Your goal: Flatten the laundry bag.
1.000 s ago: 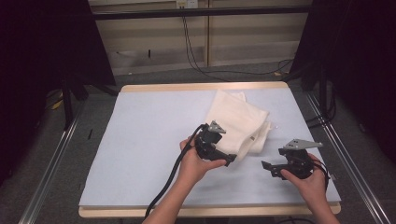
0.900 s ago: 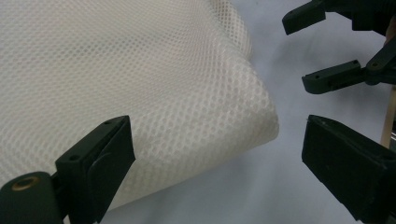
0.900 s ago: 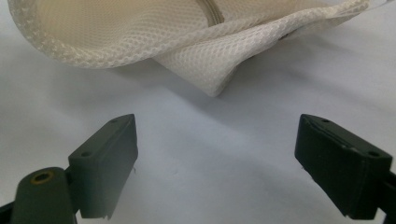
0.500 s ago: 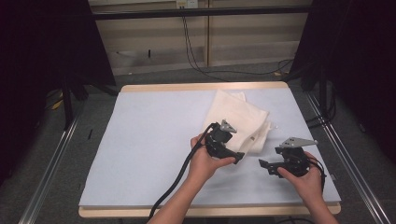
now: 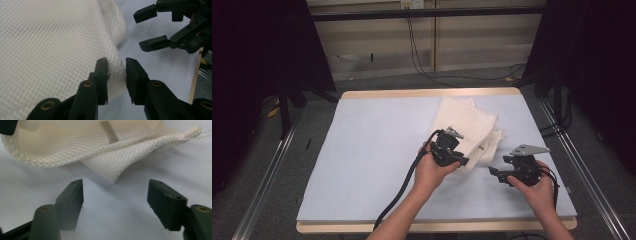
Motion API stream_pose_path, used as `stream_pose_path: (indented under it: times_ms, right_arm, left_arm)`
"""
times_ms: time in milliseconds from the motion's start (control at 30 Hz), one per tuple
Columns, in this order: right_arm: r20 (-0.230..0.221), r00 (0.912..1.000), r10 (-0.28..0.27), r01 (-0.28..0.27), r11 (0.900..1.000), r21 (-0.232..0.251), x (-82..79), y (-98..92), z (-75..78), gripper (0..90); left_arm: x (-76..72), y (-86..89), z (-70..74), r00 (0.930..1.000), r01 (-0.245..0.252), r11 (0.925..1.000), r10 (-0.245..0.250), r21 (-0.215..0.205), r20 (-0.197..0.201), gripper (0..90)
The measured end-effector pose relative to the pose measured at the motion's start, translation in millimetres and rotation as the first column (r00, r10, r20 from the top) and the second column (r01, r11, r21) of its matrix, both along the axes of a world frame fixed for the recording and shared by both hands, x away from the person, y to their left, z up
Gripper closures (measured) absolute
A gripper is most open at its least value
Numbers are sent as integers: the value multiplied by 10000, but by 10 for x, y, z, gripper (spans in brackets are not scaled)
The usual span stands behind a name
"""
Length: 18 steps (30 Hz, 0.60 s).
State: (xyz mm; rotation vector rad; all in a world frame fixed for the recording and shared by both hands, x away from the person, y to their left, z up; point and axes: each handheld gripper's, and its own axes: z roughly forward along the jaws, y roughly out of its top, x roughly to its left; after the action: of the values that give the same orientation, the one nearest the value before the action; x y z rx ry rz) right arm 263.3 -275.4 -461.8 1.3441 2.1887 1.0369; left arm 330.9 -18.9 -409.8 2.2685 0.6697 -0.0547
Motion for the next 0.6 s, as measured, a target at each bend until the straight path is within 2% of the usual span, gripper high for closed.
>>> stream_pose_path:
  times_ms: [100,133,200,233,267,300,400,533,600]
  right_arm:
    - [37,10000,85,-85,10000,25,15,12,-6,348]
    - [96,9998,172,-173,9998,106,37,26,-8,427]
    - [115,9999,91,-92,9998,152,50,39,-6,503]
    - [115,9999,91,-92,9998,152,50,39,-6,503]
    - [97,9997,211,-212,9996,172,66,41,-10,522]
    - [15,9999,156,-156,9998,120,91,61,-22,585]
    - [39,9998,187,-188,9997,150,120,87,-37,636]
    - [118,9998,146,-146,9999,51,147,82,-43,746]
    - [121,9998,163,-165,9997,180,156,66,-38,802]
  left_arm:
    - [11,28,10,9999,-83,9999,82,-98,-84,779]
    - [18,53,26,9997,-179,9996,176,-203,-183,789]
    - [32,83,39,9992,-301,9990,292,-327,-260,800]
    - [32,83,39,9992,-301,9990,292,-327,-260,805]
    - [40,98,47,9983,-416,9980,396,-478,-422,805]
    - [55,128,60,9972,-519,9973,490,-525,-558,811]
    - [64,165,78,9952,-722,9959,682,-554,-698,814]
    - [72,207,101,9951,-795,9952,758,-572,-638,816]
    - [80,232,115,9950,-815,9952,781,-539,-615,815]
